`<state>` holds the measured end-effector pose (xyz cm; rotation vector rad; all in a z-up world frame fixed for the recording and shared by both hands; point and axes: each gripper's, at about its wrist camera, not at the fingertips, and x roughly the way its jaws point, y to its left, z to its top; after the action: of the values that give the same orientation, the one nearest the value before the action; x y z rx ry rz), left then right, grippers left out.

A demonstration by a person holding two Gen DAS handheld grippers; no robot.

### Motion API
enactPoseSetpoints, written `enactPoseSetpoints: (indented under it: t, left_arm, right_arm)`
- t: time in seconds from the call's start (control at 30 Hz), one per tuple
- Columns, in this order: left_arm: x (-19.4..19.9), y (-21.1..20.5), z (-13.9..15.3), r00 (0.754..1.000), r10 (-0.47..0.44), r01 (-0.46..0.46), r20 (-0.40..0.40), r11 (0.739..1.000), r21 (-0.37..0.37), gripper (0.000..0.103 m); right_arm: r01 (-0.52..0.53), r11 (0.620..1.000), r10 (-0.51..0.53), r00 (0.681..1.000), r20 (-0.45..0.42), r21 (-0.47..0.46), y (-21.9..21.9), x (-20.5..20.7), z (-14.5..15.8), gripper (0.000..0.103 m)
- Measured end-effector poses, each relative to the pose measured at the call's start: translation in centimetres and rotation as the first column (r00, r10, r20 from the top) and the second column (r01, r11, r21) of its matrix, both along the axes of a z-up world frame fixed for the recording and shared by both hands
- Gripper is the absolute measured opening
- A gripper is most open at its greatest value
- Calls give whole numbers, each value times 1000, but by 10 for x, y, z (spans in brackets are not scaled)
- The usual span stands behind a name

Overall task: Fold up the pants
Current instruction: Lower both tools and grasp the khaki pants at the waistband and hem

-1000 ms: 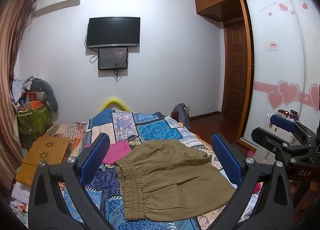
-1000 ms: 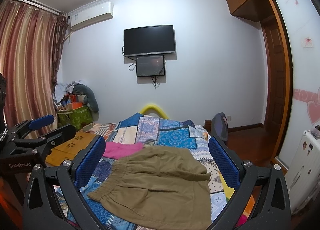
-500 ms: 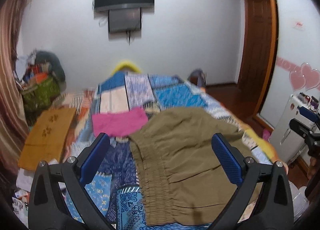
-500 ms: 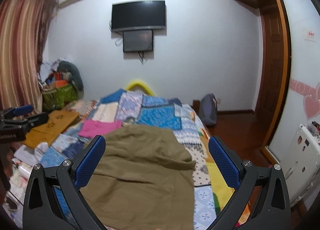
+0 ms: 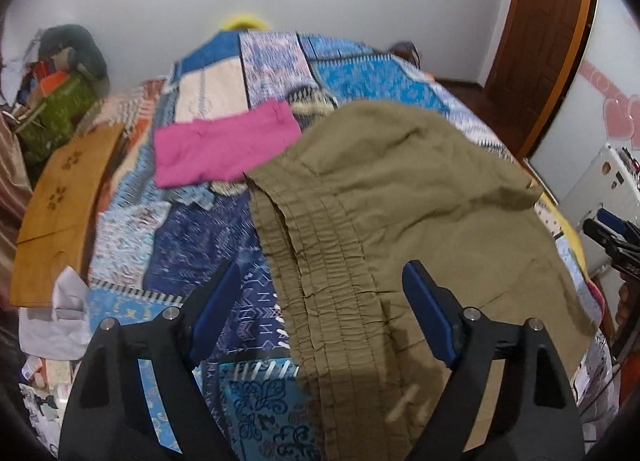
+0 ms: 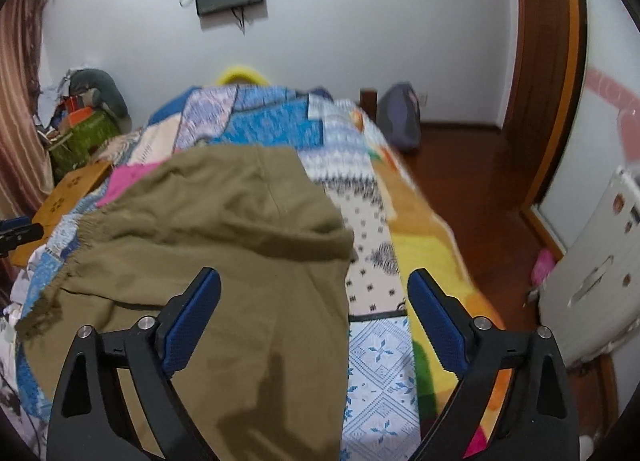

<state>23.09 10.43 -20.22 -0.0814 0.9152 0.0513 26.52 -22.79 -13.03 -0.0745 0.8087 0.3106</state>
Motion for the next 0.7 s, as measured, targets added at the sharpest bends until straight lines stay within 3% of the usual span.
enactPoseSetpoints:
  t: [0.1,0.2,0.27,0.37,0.5,0.63,0.7]
  left_arm:
    - [14,0,-17,999,-22,21,-48,1000,-21,81]
    - [27,3,-32,995,-37,33,-92,998,-52,75]
    - [37,8,-43,991,-50,36,-127,993,-112,72]
    - [46,15,-55,985,-59,29,-161,983,-183,65]
    - [50,11,-55,988,-57,35,-142,987,-154,58]
    - [52,0,-53,992,-48,42,-121,998,-56,55]
    - [51,-2,-53,992,-46,43,-115,999,-25,55]
  right_arm:
    - [-6,1000,7,998,-57,7,1,11,-20,86]
    - [-24,999,27,990,-135,28,2,22,-38,74]
    - [-35,998,43,985,-168,46,1,28,-46,59]
    - [-55,995,72,973,-221,79,-4,37,-56,47]
    - [-74,995,90,966,-242,73,-9,41,-62,35]
    - [-83,996,87,967,-239,24,-12,39,-64,14]
    - [-90,996,88,967,-239,2,-11,37,-65,13]
